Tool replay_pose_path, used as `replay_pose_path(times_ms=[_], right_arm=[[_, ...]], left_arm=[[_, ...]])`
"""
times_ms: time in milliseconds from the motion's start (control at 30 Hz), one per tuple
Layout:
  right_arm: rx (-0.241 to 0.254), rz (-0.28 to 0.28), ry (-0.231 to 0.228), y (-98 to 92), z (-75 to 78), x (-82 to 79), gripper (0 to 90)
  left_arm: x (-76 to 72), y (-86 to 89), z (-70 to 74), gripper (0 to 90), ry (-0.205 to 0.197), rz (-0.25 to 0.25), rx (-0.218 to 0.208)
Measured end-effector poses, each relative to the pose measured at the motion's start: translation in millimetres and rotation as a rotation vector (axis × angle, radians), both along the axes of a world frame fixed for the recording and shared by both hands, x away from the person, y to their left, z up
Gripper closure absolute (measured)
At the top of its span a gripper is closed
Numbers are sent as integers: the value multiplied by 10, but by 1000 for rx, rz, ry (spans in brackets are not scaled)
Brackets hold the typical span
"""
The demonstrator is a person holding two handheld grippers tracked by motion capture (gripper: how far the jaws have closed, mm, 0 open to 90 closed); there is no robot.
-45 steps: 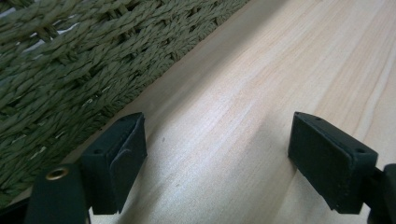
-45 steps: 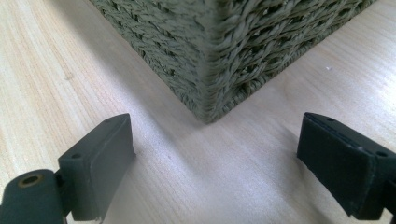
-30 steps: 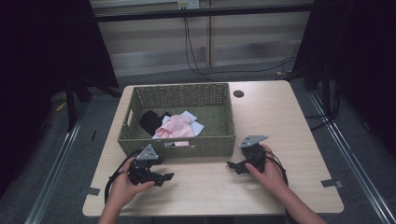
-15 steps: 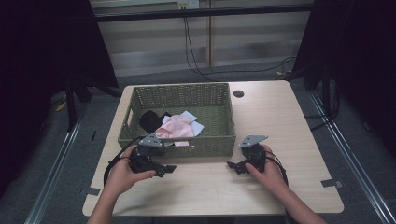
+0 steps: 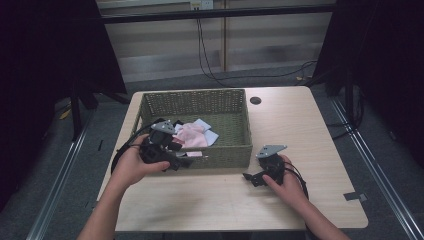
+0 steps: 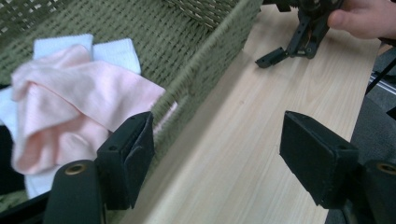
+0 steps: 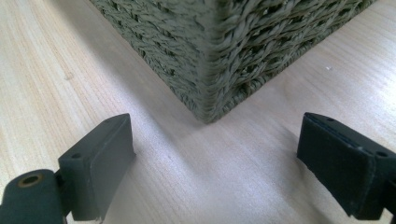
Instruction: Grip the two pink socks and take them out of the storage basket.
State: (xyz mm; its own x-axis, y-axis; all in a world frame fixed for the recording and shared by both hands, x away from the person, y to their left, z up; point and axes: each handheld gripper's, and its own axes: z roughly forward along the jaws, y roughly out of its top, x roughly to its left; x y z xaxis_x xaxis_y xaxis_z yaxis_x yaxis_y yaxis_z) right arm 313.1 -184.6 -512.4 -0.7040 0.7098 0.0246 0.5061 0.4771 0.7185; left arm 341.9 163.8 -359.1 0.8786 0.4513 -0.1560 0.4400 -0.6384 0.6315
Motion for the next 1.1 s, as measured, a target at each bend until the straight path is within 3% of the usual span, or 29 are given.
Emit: replay_pose_path(times_ms=[300, 433, 567, 733, 967, 1000, 1100], right_arm=[[0, 0, 1, 0, 0, -1, 101], [0, -1, 2, 1, 1, -1, 101], [0, -1, 2, 0, 1, -1, 101], [2, -3, 2, 2, 1, -2, 101], [2, -1, 0, 1, 1, 0, 101], [2, -1, -1, 1, 0, 0, 101], [2, -1, -1, 1, 0, 1, 101]], left_arm=[[208, -20, 139, 263, 15, 27, -7], [359, -47, 173, 264, 20, 31, 31], [453, -74, 179, 266, 22, 34, 44], [640, -128, 154, 267, 30, 57, 107], [823, -151, 87, 267, 45, 86, 120], [880, -158, 44, 267, 39, 93, 152], [933, -163, -7, 271, 51, 99, 159]])
